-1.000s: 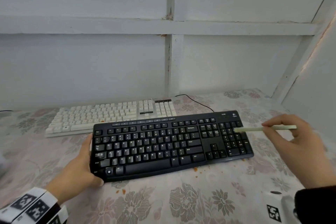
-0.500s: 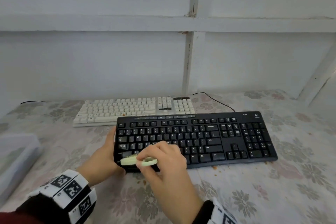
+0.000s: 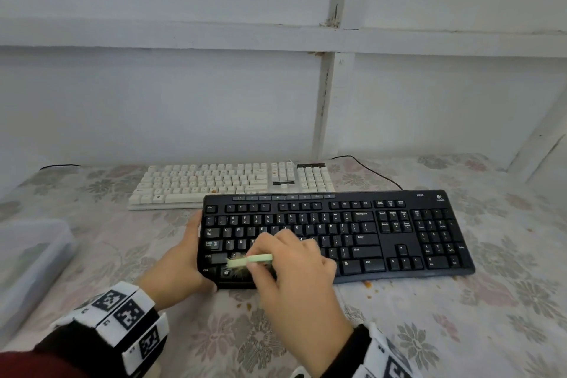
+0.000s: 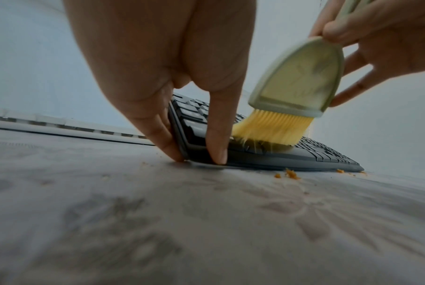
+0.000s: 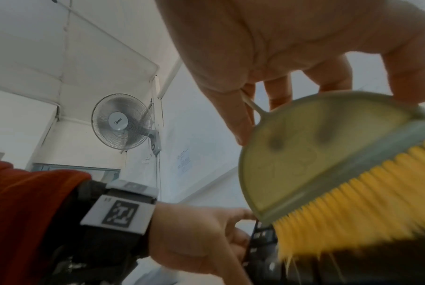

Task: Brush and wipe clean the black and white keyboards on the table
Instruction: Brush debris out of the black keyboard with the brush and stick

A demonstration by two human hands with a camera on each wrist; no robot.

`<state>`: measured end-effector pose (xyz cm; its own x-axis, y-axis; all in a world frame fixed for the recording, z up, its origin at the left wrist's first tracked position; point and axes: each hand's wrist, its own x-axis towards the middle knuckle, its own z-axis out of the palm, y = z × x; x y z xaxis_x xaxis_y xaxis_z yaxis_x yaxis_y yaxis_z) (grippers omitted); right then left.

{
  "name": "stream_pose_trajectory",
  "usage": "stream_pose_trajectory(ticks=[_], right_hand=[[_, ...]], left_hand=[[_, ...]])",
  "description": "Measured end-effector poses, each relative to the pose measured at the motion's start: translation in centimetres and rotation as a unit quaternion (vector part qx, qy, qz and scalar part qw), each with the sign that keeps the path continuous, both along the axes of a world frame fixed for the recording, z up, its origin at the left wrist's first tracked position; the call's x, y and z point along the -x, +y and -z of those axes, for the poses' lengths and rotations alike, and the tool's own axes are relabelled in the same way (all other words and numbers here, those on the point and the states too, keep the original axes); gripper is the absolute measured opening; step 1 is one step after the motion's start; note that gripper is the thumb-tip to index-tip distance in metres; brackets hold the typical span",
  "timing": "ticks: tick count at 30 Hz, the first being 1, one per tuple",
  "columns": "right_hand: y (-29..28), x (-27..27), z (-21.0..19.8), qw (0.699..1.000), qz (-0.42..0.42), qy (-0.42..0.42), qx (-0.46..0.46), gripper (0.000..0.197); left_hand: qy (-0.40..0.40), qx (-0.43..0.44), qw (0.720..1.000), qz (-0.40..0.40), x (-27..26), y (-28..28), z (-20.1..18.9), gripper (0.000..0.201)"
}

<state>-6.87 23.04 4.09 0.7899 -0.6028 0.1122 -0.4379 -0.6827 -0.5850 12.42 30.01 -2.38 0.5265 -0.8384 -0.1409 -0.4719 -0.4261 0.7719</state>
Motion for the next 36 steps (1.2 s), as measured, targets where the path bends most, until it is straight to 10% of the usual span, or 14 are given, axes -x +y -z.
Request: stream_pose_trajectory(ticks=[36], right_hand=[[-5.5, 6.0, 1.8, 0.975, 0.089, -0.184, -0.083, 0.019]], left_hand=[[0.001, -0.013, 1.0, -0.001, 0.6, -0.1, -0.6, 0.119]])
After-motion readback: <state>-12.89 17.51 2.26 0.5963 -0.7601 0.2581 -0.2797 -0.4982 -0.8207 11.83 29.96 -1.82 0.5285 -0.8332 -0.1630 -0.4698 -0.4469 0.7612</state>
